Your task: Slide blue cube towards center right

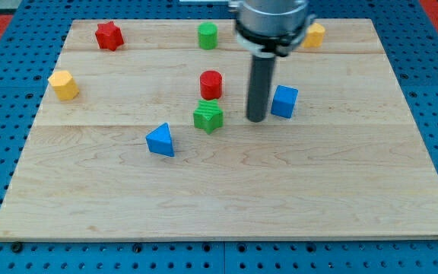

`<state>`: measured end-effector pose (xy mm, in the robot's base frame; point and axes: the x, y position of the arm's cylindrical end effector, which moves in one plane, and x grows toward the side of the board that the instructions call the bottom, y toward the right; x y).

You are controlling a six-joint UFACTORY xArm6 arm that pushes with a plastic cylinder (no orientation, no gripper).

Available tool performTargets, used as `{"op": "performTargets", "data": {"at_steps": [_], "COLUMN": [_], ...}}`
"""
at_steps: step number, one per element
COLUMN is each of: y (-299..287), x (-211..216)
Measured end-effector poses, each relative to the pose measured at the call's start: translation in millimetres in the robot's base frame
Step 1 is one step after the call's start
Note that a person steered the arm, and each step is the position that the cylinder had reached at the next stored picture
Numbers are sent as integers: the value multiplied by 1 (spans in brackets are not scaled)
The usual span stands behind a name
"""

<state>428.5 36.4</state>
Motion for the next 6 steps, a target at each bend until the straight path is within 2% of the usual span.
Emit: {"op": "performTargets", "data": {"at_steps": [1, 2, 3, 4, 5, 6], "y": [61, 85, 34, 94, 100, 52], "x": [-14, -18, -47, -41, -38, -67]}}
